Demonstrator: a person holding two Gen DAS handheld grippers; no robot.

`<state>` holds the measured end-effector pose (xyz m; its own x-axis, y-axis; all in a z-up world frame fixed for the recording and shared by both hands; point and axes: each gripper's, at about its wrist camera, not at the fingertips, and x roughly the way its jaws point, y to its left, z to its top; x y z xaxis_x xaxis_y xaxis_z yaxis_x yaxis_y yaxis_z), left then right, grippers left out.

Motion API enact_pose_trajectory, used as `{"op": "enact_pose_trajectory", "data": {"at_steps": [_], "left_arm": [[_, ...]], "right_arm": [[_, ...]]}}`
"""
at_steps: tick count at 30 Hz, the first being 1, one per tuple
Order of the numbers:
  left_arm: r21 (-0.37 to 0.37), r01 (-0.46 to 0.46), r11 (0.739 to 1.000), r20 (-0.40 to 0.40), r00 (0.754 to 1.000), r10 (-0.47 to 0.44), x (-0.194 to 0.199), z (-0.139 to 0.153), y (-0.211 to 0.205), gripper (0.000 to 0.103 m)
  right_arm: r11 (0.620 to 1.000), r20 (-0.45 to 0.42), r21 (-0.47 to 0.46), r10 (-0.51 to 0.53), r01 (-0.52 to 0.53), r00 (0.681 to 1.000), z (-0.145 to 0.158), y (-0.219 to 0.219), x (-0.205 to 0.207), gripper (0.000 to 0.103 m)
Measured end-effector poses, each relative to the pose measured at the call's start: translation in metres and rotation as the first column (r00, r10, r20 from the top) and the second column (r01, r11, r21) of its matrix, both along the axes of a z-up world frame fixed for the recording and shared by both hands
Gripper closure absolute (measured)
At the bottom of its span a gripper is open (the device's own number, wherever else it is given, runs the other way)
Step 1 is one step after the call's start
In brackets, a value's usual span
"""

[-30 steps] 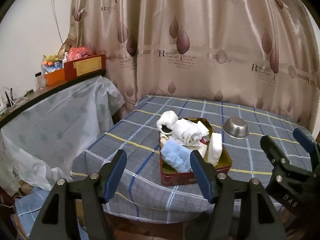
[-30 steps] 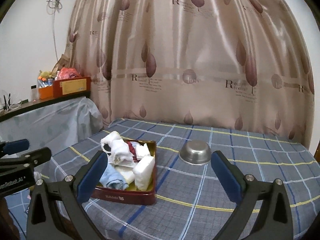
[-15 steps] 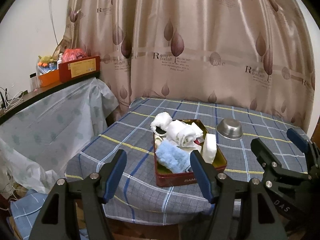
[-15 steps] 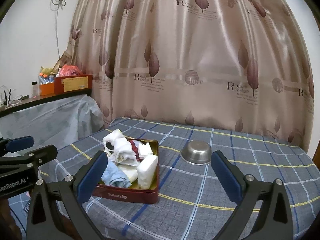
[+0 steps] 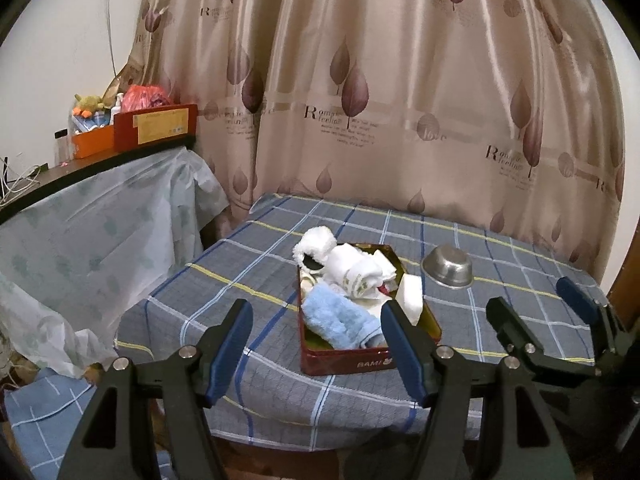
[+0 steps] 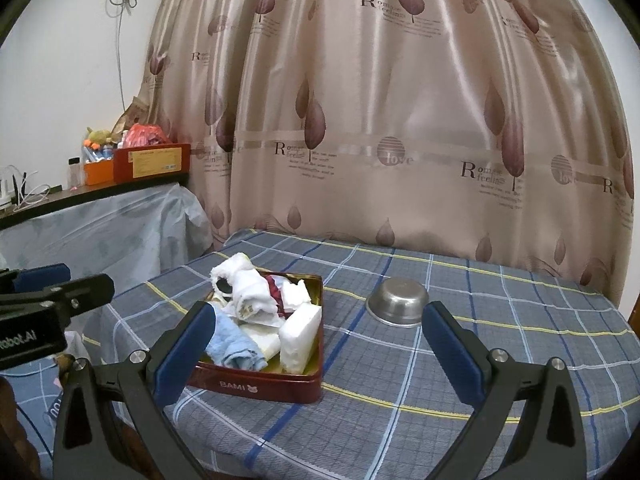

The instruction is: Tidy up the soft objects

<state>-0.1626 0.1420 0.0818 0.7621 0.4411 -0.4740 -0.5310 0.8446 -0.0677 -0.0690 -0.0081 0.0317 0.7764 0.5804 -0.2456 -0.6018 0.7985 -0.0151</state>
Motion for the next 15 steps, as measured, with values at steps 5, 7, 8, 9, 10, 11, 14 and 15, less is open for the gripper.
{"op": "enact_pose_trajectory", "data": {"at_steps": [5,7,8,9,10,11,14,15], "left_arm": [[0.024,-0.008,1.0,-0.001,1.0,0.008,0.0022,0.001,-0.0042,0.027],[0.029,-0.004,1.0,0.006,1.0,0.004,0.0018,0.0014,-0.0053,0.024],[0.035,-0.005,0.999,0.008,1.0,0.005,0.0017,0.0021,-0.0066,0.024],[0.04,-0.009,0.999,0.01,1.0,0.008,0.0006,0.0021,-0.0067,0.024],[0.045,-0.012,0.999,0.011,1.0,0.012,0.0003,0.0022,-0.0075,0.024],[0.046,-0.015,0.999,0.006,1.0,0.015,0.0013,0.0019,-0.0076,0.024],[0.038,-0.017,0.999,-0.001,1.0,0.017,0.0022,0.001,-0.0056,0.024],[0.036,-0.017,0.999,0.001,1.0,0.017,0.0022,0.0013,-0.0055,0.024]], "right_arm": [[1.0,-0.008,-0.007,0.001,-0.001,1.0,-0.001,0.0025,0.001,0.0],[1.0,-0.006,-0.007,-0.002,0.002,1.0,-0.0018,0.0033,0.0004,0.0],[1.0,-0.006,-0.005,0.0,0.0,1.0,-0.002,0.0033,0.0002,0.0],[1.0,-0.007,-0.005,0.002,-0.002,1.0,-0.0024,0.0036,0.0003,0.0],[1.0,-0.008,-0.005,0.003,-0.003,1.0,-0.0026,0.0042,0.0004,0.0],[1.0,-0.007,-0.005,0.002,-0.002,1.0,-0.003,0.0042,0.0003,0.0],[1.0,-0.009,-0.005,0.003,-0.003,1.0,-0.0028,0.0043,0.0007,0.0],[1.0,-0.009,-0.005,0.001,-0.001,1.0,-0.0026,0.004,0.0003,0.0]]}}
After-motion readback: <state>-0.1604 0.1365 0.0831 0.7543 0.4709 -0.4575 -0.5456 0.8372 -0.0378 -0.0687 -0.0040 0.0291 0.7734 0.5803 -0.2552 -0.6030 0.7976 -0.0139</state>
